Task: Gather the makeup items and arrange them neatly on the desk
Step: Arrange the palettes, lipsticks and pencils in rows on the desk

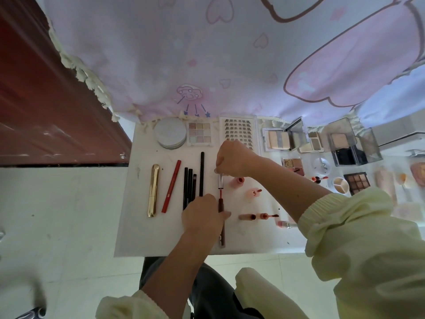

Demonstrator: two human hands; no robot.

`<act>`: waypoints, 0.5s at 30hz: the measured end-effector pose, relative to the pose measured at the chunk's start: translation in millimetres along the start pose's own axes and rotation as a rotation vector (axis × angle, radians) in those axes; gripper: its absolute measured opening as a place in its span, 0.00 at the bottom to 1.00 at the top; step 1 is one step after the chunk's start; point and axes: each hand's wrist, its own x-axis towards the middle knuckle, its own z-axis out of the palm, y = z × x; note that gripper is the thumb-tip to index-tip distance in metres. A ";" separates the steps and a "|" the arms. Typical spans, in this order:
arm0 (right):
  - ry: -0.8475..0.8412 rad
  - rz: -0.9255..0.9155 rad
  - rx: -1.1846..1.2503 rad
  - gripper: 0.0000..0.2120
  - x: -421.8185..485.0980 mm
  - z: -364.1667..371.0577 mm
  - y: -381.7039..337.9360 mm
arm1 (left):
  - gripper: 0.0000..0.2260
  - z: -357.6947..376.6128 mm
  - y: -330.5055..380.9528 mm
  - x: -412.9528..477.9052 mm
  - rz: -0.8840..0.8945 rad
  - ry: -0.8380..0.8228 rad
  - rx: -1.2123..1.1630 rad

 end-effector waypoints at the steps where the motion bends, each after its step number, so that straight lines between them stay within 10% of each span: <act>1: -0.001 -0.003 -0.004 0.11 -0.8 -0.3 -0.1 | 0.17 -0.4 -0.8 -0.8 0.001 -0.007 -0.001; 15: 0.013 0.028 0.135 0.06 6.6 -8.8 -27.1 | 0.09 -30.7 -32.0 2.5 -0.017 0.264 -0.083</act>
